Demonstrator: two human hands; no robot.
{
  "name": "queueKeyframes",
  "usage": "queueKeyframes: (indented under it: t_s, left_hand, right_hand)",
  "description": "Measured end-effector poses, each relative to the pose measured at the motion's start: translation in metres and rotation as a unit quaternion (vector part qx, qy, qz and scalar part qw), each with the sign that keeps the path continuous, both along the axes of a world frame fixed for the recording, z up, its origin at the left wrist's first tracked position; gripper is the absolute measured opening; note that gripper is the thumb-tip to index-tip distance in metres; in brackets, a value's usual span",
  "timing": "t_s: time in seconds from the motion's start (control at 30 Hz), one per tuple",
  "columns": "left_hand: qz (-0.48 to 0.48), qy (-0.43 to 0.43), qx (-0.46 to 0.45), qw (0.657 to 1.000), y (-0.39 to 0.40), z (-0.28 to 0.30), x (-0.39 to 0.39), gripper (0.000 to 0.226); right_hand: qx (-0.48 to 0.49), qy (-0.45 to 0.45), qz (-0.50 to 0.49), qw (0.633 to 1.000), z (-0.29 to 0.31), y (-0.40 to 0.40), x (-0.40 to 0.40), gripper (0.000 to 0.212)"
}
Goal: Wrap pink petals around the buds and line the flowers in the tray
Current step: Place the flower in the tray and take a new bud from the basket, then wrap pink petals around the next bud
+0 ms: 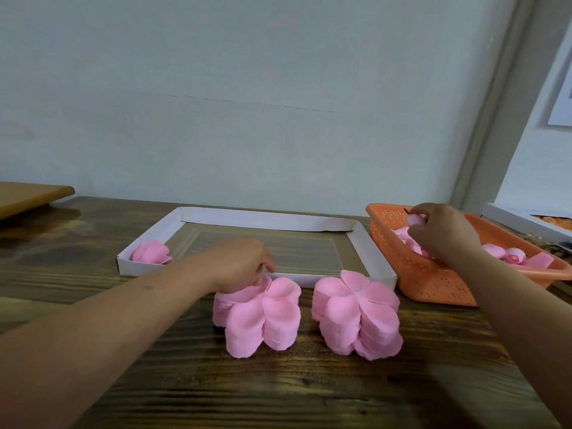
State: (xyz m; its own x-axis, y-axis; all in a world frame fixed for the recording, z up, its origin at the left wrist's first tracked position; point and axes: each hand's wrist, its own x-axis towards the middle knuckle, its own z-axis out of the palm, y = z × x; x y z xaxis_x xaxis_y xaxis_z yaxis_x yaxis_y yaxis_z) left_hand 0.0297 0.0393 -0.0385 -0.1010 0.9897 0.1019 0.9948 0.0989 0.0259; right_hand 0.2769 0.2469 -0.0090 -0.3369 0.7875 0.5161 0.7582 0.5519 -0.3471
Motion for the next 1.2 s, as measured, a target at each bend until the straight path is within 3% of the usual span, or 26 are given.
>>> queueKeyframes:
  t_s: [0.13,0.33,0.4,0.67,0.77,0.9,1.1,1.2]
  left_hand:
    - [-0.005,0.008,0.002,1.000,0.001,0.001,-0.001,0.009]
    - [-0.013,0.002,-0.016,1.000,0.002,0.000,0.000,0.013]
    - [-0.016,0.004,-0.014,1.000,0.002,0.001,0.000,0.004]
    - [-0.004,0.019,0.025,0.999,-0.005,0.003,0.002,0.029]
    - [-0.008,0.012,0.025,1.000,-0.009,0.006,0.002,0.026]
    - [0.005,-0.045,0.008,0.999,-0.013,0.014,0.003,0.024]
    - [0.050,-0.152,-0.102,0.982,-0.013,0.018,0.006,0.006]
    - [0.062,-0.168,-0.102,0.979,-0.015,0.021,0.007,0.016]
  right_hand:
    - [-0.003,-0.004,-0.001,1.000,0.001,0.000,0.000,0.035]
    - [-0.004,-0.009,-0.005,1.000,0.000,0.001,0.000,0.034]
    - [-0.001,-0.011,-0.005,1.000,-0.001,0.002,-0.001,0.034]
    - [-0.005,-0.011,-0.005,1.000,-0.002,0.003,0.000,0.032]
    - [-0.002,-0.005,-0.009,1.000,-0.002,0.002,0.000,0.032]
    - [0.024,0.036,-0.016,0.999,0.000,0.000,0.002,0.030]
    - [0.050,0.079,0.011,0.996,0.005,-0.011,-0.001,0.026]
    - [0.063,0.107,0.045,0.991,0.011,-0.026,-0.005,0.024]
